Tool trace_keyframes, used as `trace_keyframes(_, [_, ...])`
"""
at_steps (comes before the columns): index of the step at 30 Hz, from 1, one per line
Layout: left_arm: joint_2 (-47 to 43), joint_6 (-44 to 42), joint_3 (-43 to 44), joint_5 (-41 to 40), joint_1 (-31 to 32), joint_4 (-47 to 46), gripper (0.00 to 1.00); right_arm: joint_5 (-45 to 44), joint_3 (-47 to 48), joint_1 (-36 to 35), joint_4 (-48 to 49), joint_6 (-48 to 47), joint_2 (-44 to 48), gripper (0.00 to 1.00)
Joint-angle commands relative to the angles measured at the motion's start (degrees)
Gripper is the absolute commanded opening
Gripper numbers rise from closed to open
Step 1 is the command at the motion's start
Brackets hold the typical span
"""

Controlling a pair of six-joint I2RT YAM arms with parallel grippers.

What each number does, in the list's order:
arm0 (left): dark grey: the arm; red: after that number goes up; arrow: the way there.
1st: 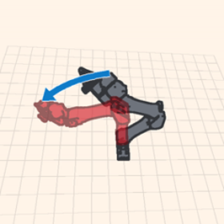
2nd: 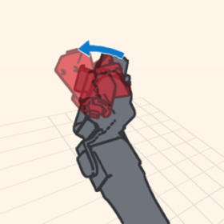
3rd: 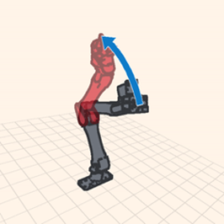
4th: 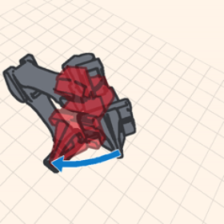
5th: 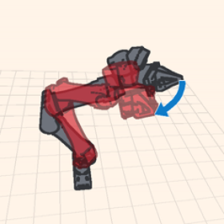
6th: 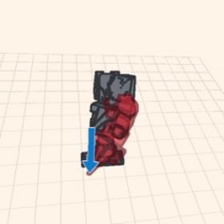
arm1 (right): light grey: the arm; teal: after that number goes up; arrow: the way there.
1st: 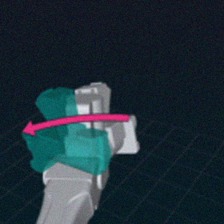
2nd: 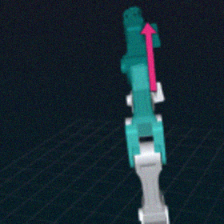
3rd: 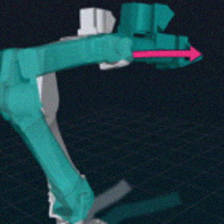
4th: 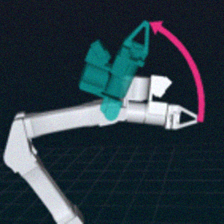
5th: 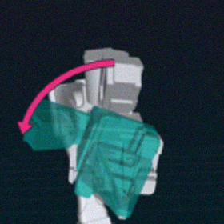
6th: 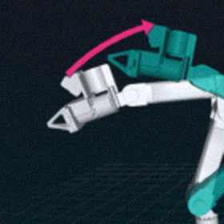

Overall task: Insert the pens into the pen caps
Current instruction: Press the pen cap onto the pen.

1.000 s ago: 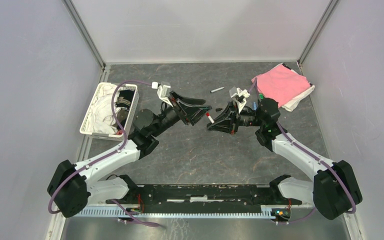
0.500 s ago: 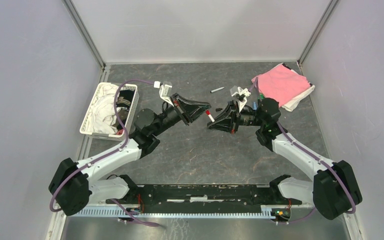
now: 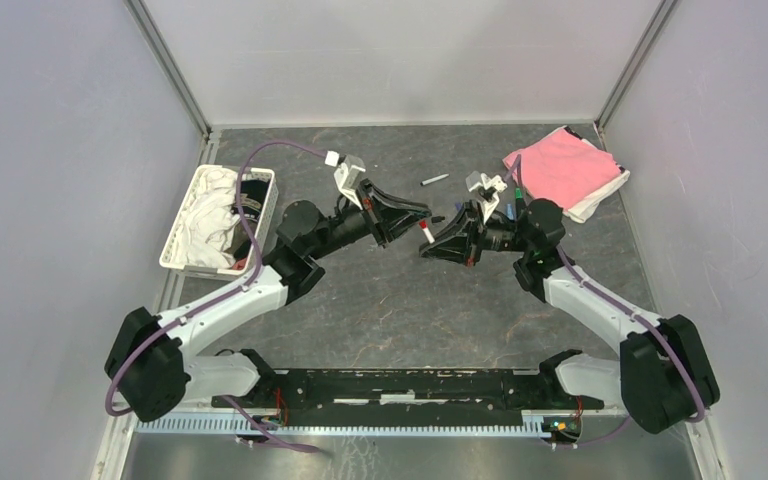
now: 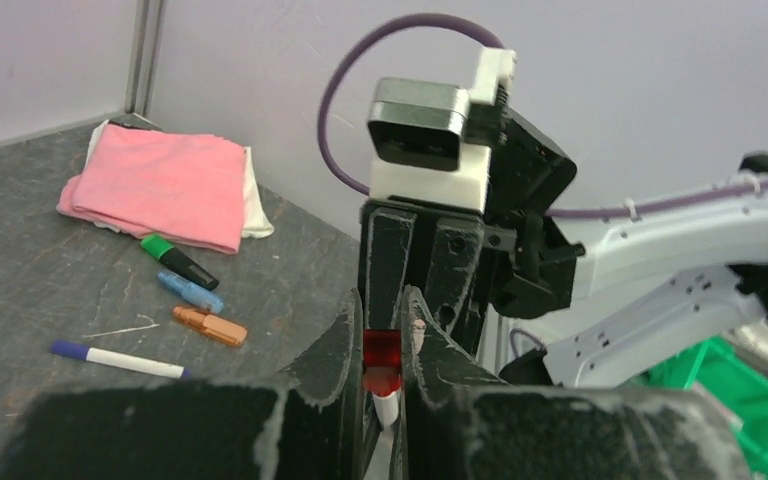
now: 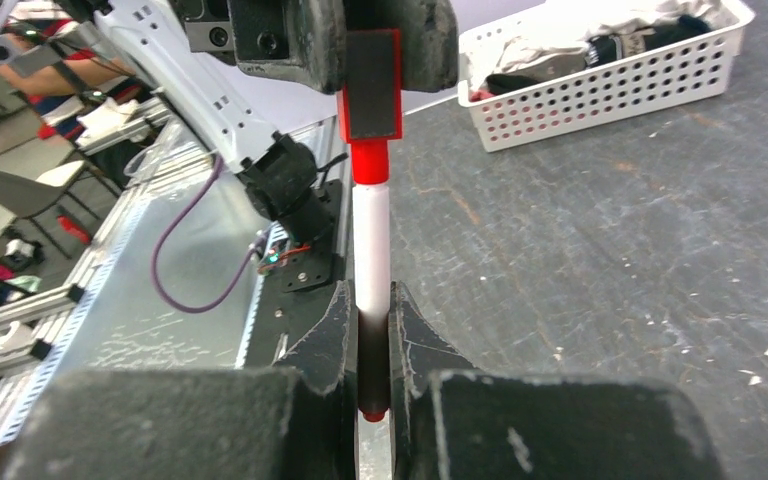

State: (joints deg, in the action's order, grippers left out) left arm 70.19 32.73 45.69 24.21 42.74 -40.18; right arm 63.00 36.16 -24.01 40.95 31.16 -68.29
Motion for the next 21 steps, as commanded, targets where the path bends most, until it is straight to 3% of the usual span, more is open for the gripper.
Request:
trace_keyframes(1, [2.34, -12.14, -1.58, 11.5, 3.61, 18.24, 0.02, 2.21, -0.57, 1.56, 28.07, 14.21, -2.14, 0.0])
trace_keyframes(3, [3.56, -10.35, -2.56, 14.87, 3.79, 17.84, 0.02, 2.68, 0.77, 1.45, 29.32, 13.73, -2.54, 0.0])
trace_keyframes(8, [8.65, 0.47, -5.35, 18.49, 5.59, 8.48, 0.02, -0.85, 4.78, 0.68, 6.05, -3.81, -0.3, 0.0])
trace_keyframes(10, [10.08, 4.23, -5.91, 15.59, 6.05, 8.45, 0.02, -3.2, 7.15, 0.88, -5.6, -11.79, -0.04, 0.0])
trace_keyframes(13, [8.47, 4.33, -4.7, 4.26, 8.01, 19.26, 0.02, -5.45, 9.25, 0.92, -11.9, -17.87, -0.08, 0.0])
trace_keyframes(15, [6.03, 2.04, -4.9, -0.02, 10.29, 23.56, 0.02, -4.54, 8.86, 1.54, -9.03, -16.01, -0.45, 0.0])
trace_keyframes(17, [4.77, -2.38, -4.98, -1.11, 12.7, 27.1, 0.02, -3.11, 6.32, 2.69, 2.39, -7.84, -1.01, 0.0])
trace_keyframes(18, [4.22, -4.42, -5.7, -0.45, 13.71, 27.24, 0.02, -2.9, 5.7, 3.23, 6.02, -5.29, -1.22, 0.0])
trace_keyframes(21, [4.79, -6.26, -7.82, 7.17, 14.04, 26.74, 0.02, -2.97, 6.48, 3.52, 4.43, -6.93, -0.72, 0.0])
